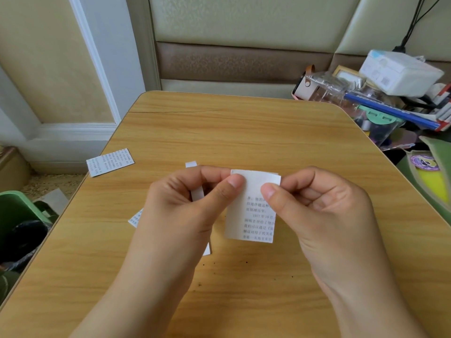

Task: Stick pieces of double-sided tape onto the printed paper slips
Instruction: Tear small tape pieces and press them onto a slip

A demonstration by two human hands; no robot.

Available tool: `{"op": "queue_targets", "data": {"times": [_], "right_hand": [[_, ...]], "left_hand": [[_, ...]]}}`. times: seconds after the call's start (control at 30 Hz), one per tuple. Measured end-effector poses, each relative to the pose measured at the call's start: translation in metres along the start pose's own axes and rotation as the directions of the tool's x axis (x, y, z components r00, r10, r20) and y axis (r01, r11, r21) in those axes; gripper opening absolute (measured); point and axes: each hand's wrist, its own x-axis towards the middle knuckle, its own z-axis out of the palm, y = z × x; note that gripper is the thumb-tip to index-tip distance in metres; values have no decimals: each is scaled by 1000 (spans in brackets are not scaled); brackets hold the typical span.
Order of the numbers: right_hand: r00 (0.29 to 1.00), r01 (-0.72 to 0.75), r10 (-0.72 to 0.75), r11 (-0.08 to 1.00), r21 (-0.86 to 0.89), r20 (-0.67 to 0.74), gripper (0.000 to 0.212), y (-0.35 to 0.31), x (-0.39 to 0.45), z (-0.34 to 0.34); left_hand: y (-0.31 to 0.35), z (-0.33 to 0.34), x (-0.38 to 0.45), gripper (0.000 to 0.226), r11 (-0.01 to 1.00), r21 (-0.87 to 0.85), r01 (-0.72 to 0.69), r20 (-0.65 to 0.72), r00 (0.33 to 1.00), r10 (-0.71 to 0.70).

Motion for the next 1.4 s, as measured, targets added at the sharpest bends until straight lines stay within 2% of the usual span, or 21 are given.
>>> {"op": "queue_targets", "data": {"times": [0.23, 0.33, 0.47, 0.57, 0.67, 0.7, 0.77, 0.83, 1.0, 1.07, 1.17, 1.4], "right_hand": [[999, -39, 40, 999, 37, -28, 4, 1, 0, 0], [998, -36, 37, 999, 22, -47, 15, 0, 0, 1], [997, -23, 25, 999, 24, -73, 8, -1, -1, 2], [996, -18, 22, 999, 46, -86, 14, 2, 0, 2], [991, -136, 134, 990, 43, 29, 36, 2, 1, 0], [980, -181, 180, 984, 6, 89, 37, 4, 1, -1], [964, -195, 206, 978, -77, 171, 25, 7, 0, -1], [972, -160, 175, 982, -104, 155, 15, 10, 0, 0], [992, -121, 119, 992, 41, 51, 19, 10, 4, -5], [992, -95, 95, 995, -4, 77, 20, 8, 4, -8], [989, -64, 75, 994, -88, 129, 18, 7, 3, -10], [991, -20, 42, 986, -167, 126, 10, 7, -1, -6]], "left_hand": [[0, 2, 0, 6, 999, -42, -1, -5, 1000, 1], [-1, 1, 0, 8, 1000, -24, 0, -3, 1000, 0], [-1, 3, -1, 6, 1000, 8, -4, -43, 999, 4], [-2, 4, 0, 4, 1000, 9, -5, -79, 997, 6], [-1, 3, -1, 7, 1000, -4, -7, -101, 995, 7], [0, 3, -1, 6, 1000, -15, -7, -110, 994, 6], [3, 3, 0, 3, 999, -33, 0, -115, 993, -3], [4, 1, 0, 6, 1000, -17, 15, -100, 995, -17], [2, -3, 1, 4, 987, 126, 96, 14, 995, -98], [2, -2, -1, 14, 978, 191, 84, 64, 993, -98], [5, 0, -3, 13, 972, 235, 29, 75, 996, -48], [6, 6, -6, 14, 984, 177, 1, 68, 998, -13]]}}
